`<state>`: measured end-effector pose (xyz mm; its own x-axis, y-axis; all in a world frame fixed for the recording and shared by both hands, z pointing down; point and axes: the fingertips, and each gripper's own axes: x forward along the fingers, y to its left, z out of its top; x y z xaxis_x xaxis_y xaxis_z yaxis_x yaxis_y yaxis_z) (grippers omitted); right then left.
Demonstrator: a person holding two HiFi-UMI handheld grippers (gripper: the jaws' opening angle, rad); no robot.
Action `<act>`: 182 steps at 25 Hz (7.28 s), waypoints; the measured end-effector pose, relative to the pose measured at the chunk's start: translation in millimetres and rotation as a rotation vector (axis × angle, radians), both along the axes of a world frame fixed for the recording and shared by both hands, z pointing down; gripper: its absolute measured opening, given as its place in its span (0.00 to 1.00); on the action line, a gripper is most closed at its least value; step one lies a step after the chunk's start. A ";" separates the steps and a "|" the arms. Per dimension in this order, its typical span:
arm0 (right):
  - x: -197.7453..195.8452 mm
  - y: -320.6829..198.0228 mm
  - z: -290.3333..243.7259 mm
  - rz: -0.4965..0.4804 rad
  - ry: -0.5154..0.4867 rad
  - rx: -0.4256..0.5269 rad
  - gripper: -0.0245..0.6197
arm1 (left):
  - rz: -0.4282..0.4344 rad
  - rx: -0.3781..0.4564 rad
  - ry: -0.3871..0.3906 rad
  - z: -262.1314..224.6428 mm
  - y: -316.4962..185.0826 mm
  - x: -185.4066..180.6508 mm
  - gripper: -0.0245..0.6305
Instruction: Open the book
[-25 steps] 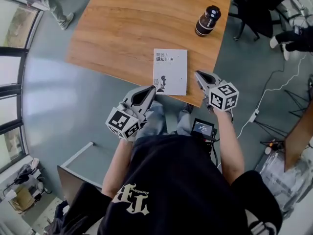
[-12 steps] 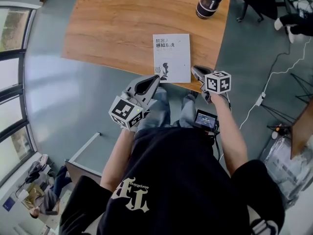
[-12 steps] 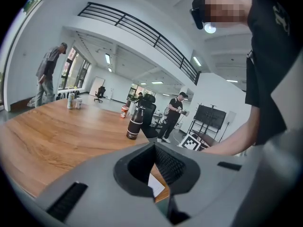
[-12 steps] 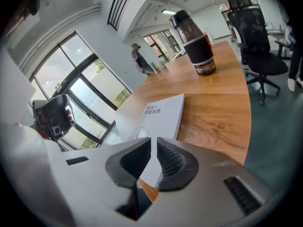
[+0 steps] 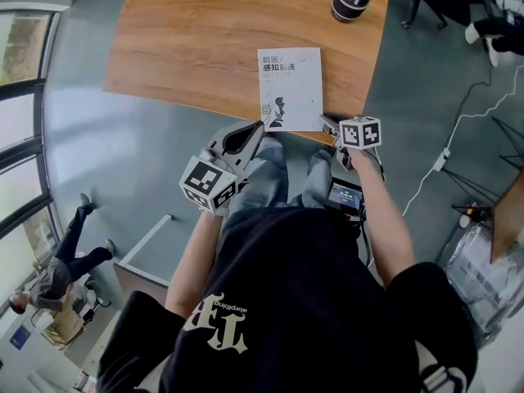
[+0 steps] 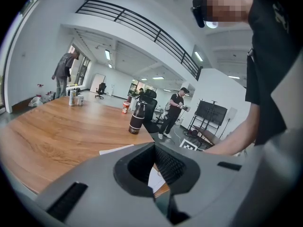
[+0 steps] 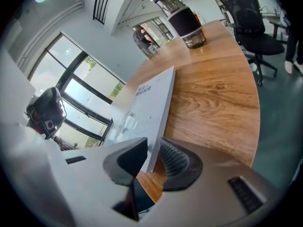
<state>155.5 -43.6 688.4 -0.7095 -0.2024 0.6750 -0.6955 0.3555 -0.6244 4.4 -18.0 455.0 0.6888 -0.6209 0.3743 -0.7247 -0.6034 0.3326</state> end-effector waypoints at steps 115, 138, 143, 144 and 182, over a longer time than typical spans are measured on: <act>-52.6 -11.5 -17.5 0.249 0.448 0.133 0.41 | 0.378 -0.329 -0.333 208.7 -58.1 -57.4 0.04; -17.5 -7.2 -5.1 0.325 0.424 0.065 0.05 | 0.368 -0.373 -0.362 221.2 -42.9 -49.8 0.04; -33.4 -7.1 -37.6 0.298 0.376 0.129 0.03 | 0.363 -0.329 -0.317 196.0 -46.7 -37.6 0.04; -38.8 -6.4 -45.5 0.289 0.370 0.149 0.03 | 0.362 -0.322 -0.295 188.2 -48.3 -32.8 0.04; -166.7 17.3 -99.5 -0.194 0.360 0.415 0.14 | 0.075 -0.634 0.025 161.1 -52.2 -80.4 0.07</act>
<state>-11.1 -26.3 588.9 -0.5006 -0.3909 0.7724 -0.7359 0.6620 -0.1419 -75.9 -70.1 616.2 0.7347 -0.2340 0.6367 -0.6759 -0.3325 0.6578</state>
